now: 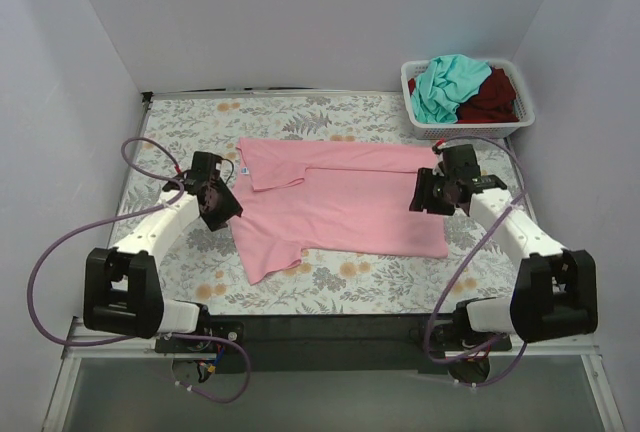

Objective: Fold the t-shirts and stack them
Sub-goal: Fold the tshirt

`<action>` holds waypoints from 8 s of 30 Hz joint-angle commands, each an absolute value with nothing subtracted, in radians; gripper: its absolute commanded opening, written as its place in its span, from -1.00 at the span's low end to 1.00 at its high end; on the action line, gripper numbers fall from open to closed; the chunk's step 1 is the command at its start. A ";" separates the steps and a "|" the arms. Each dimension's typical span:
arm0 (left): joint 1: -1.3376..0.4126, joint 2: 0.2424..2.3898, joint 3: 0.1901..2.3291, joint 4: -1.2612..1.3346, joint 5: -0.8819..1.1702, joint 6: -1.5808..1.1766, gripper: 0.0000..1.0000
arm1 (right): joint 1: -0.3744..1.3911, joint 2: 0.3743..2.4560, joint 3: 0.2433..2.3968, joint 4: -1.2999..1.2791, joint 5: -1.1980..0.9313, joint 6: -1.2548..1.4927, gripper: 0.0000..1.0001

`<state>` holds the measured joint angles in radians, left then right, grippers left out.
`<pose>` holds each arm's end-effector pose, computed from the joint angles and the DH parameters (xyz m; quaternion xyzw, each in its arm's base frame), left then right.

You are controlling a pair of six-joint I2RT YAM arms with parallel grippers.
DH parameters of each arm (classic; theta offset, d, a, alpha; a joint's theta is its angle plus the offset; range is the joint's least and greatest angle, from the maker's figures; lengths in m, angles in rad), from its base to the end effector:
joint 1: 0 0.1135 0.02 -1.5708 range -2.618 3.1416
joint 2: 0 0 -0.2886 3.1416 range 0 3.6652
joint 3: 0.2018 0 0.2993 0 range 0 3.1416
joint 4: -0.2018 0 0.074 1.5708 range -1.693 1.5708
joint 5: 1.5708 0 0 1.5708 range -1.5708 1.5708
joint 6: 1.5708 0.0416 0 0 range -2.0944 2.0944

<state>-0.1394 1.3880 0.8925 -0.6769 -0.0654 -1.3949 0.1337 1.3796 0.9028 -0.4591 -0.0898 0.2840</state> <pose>0.2963 -0.0388 0.2042 -0.5806 0.7891 -0.1142 0.1646 0.3183 0.0466 0.2226 0.0573 0.9474 0.1064 0.2962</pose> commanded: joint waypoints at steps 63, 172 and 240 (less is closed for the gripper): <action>-0.259 1.379 0.667 -0.575 -0.172 -1.410 -1.00 | 0.058 1.097 0.518 -0.564 -0.006 0.497 -0.06; -0.017 1.543 0.926 -0.443 0.089 -1.450 0.32 | -0.138 1.301 0.667 -0.112 -0.416 0.511 -0.10; -0.364 1.546 0.819 -0.546 -0.043 -1.477 -0.87 | 0.074 1.052 0.577 -0.299 -0.236 0.348 0.26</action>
